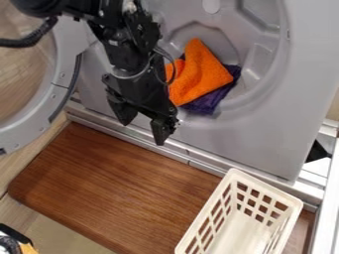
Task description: Move the basket to the left side in front of the washing machine
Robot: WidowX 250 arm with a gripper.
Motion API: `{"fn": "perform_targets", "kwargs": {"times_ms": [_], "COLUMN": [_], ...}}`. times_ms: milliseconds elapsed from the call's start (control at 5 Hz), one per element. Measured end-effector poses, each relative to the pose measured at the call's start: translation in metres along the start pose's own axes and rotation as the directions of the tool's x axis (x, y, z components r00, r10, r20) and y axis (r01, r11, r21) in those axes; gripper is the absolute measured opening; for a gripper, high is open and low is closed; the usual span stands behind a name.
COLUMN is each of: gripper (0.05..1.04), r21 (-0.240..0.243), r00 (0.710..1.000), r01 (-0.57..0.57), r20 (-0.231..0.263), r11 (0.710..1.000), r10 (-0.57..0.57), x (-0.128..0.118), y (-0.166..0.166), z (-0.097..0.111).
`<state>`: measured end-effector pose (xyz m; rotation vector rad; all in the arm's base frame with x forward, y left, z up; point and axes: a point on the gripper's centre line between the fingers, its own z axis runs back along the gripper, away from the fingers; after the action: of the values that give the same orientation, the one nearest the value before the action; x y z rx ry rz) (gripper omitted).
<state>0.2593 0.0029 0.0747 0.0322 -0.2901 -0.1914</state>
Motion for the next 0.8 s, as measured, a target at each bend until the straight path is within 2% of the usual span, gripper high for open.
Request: {"fn": "perform_targets", "kwargs": {"times_ms": [200, 400, 800], "gripper": [1.0, 0.999, 0.999], "r21": [-0.005, -0.012, -0.127], "r00": [1.0, 0.999, 0.998], "r01": [-0.006, -0.027, -0.049], "r20": [-0.022, -0.04, -0.041], "r11": [1.0, 1.0, 0.991], "r10": [0.006, 0.026, 0.044], "x": [-0.004, -0.01, -0.017], "y": [-0.001, -0.018, -0.055], "z": [-0.005, -0.01, -0.035]}}
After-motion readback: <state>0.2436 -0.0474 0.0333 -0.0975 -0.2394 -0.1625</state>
